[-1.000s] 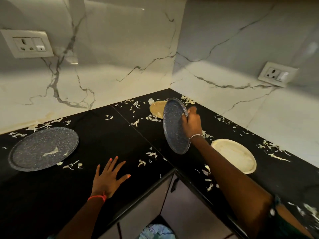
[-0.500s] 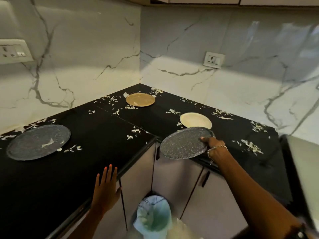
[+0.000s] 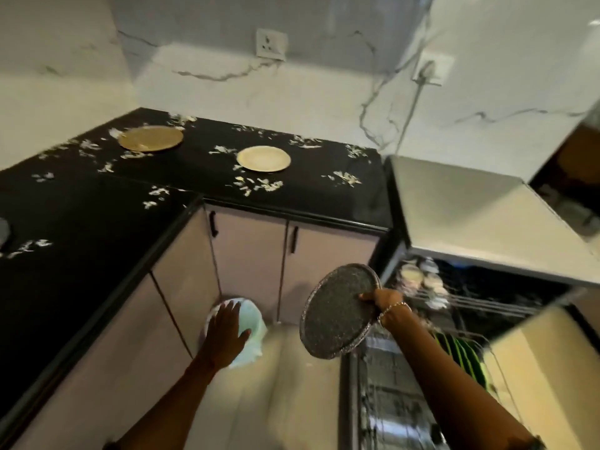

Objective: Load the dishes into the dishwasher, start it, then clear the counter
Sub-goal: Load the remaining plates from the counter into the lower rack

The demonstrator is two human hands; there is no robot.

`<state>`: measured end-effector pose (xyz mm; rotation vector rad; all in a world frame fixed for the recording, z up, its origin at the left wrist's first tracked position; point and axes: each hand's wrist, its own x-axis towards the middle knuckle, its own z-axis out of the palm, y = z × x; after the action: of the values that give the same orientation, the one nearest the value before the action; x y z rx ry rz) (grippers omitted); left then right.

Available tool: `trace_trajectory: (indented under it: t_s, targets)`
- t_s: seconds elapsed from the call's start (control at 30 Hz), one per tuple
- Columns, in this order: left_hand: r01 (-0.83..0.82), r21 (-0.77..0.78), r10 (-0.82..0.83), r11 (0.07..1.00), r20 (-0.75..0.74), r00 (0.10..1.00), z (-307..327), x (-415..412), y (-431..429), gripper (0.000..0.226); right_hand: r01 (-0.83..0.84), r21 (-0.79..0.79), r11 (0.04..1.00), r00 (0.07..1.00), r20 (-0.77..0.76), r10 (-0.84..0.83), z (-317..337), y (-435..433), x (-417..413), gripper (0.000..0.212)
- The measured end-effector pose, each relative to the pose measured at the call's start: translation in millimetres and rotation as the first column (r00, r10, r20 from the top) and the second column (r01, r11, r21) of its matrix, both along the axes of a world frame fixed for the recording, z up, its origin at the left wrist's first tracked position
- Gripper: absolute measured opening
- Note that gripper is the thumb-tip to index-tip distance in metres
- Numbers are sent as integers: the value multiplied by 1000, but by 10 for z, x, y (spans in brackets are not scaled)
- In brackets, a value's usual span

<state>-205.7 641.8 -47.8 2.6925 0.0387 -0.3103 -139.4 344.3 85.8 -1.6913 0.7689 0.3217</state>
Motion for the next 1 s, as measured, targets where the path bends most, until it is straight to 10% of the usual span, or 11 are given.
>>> trace_trajectory:
  t_s: [0.43,1.0]
  targets:
    - [323,-14,-323,946,-51,945,-112,-191,-1767,65,-4,-502,865,1000,-20,-8,-641,-1551,-1021,20]
    - [181,-89,-198,979,-247,949,-1839,6,-3655,69,-203,-598,775,979,-102,178,-2170,-3390,-112,20]
